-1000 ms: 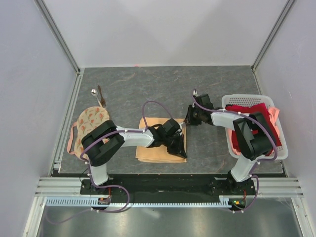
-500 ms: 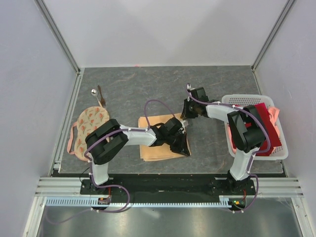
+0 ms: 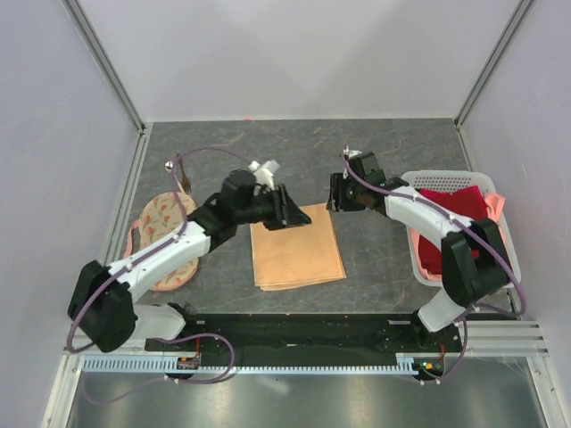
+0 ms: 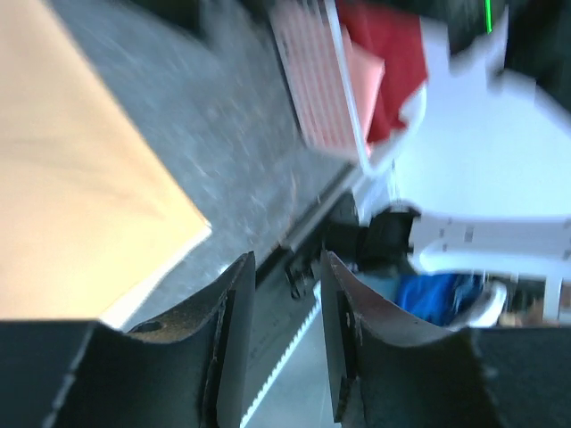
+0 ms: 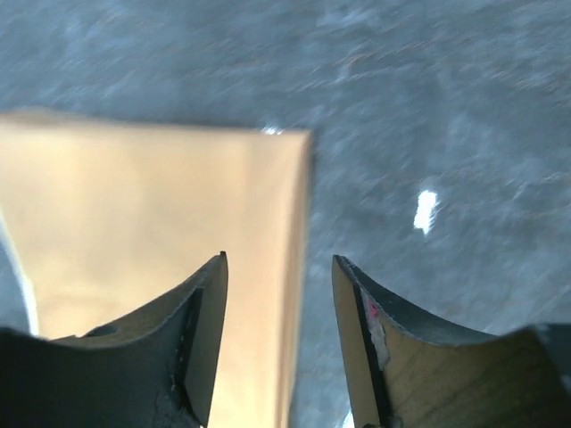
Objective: Fold the napkin into a case and place the utensils inside
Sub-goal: Smooth out the lower triangle-folded napkin at the center of the board, then pick up the lower triangle-folded napkin from the center of the board.
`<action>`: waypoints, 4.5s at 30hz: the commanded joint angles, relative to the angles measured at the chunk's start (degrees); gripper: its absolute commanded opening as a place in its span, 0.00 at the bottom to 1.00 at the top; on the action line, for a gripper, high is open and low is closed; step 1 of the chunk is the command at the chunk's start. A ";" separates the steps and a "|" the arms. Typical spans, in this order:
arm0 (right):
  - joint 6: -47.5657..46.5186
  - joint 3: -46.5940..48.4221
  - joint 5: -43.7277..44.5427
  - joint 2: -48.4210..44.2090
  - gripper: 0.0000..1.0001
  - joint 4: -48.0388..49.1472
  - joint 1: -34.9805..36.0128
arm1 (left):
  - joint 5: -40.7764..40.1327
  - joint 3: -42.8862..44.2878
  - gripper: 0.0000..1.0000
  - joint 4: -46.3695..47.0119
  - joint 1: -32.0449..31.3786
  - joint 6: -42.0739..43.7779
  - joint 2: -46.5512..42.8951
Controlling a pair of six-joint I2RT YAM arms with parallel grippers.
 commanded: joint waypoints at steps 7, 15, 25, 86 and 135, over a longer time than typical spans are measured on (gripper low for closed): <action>7.43 -18.08 -3.32 -15.14 0.29 0.59 10.31 | 6.23 -1.87 0.34 -5.39 18.42 4.30 3.11; 7.70 -25.92 -2.87 -20.94 0.13 1.47 10.31 | 1.83 1.57 0.22 -1.01 21.68 1.93 16.47; 9.63 -28.29 -7.00 -24.91 0.12 3.74 10.49 | -2.21 1.83 0.18 -2.13 23.43 2.72 20.61; 14.02 -16.89 20.76 -23.52 0.64 -15.23 20.49 | -8.51 -0.81 0.27 -20.32 26.42 13.44 -11.28; 20.79 3.26 19.45 16.31 0.33 -7.94 50.13 | 13.96 -12.76 0.45 -16.11 43.74 12.56 -15.34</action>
